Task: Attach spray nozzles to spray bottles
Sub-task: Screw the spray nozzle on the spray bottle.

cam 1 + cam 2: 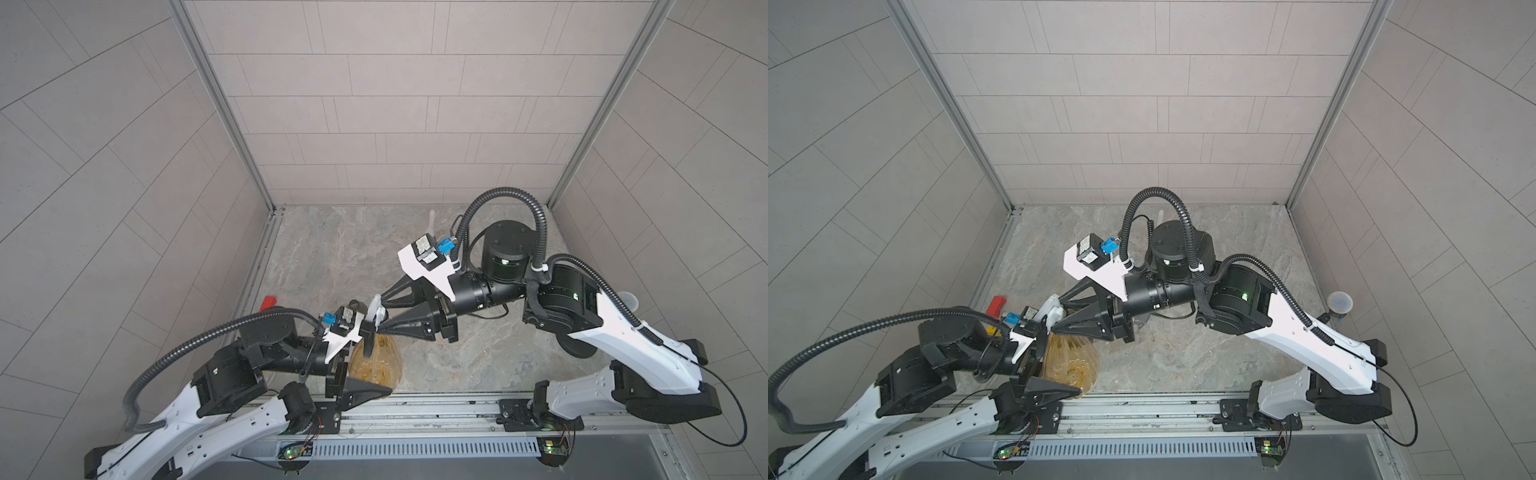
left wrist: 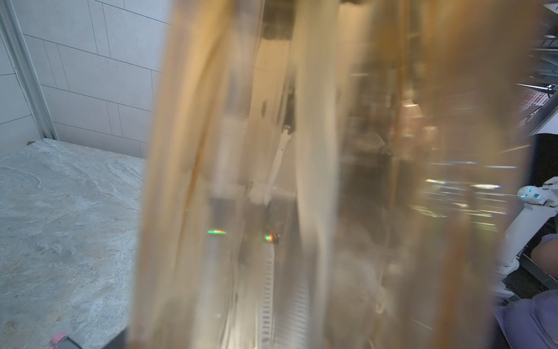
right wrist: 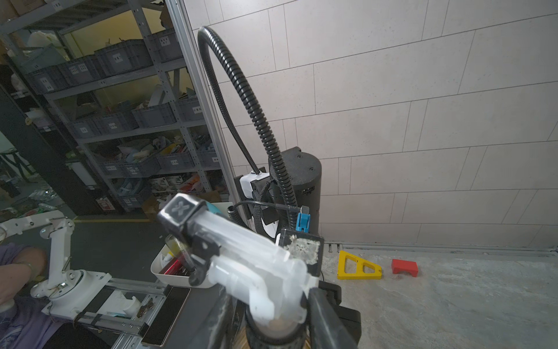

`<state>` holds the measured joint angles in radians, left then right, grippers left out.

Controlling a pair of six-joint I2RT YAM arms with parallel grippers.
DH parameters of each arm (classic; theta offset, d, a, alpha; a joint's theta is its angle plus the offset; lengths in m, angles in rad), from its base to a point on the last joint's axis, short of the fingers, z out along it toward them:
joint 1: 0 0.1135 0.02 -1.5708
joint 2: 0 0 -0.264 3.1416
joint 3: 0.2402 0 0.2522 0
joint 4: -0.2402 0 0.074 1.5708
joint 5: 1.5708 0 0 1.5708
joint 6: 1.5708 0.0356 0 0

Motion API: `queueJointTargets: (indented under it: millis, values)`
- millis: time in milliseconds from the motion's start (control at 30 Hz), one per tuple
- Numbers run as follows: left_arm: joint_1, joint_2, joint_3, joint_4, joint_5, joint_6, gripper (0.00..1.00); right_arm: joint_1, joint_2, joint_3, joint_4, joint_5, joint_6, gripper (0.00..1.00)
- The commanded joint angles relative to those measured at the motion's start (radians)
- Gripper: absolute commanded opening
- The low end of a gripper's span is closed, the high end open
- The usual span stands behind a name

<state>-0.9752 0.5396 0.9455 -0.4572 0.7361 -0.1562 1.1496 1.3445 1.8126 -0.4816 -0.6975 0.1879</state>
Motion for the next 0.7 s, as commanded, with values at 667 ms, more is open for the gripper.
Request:
queueJointTargets:
  millis: [667]
  values:
    - [0.004,-0.042,0.064,0.06,-0.501,0.038,0.0,0.272,-0.023,-0.171,0.026,0.615,0.048,0.26]
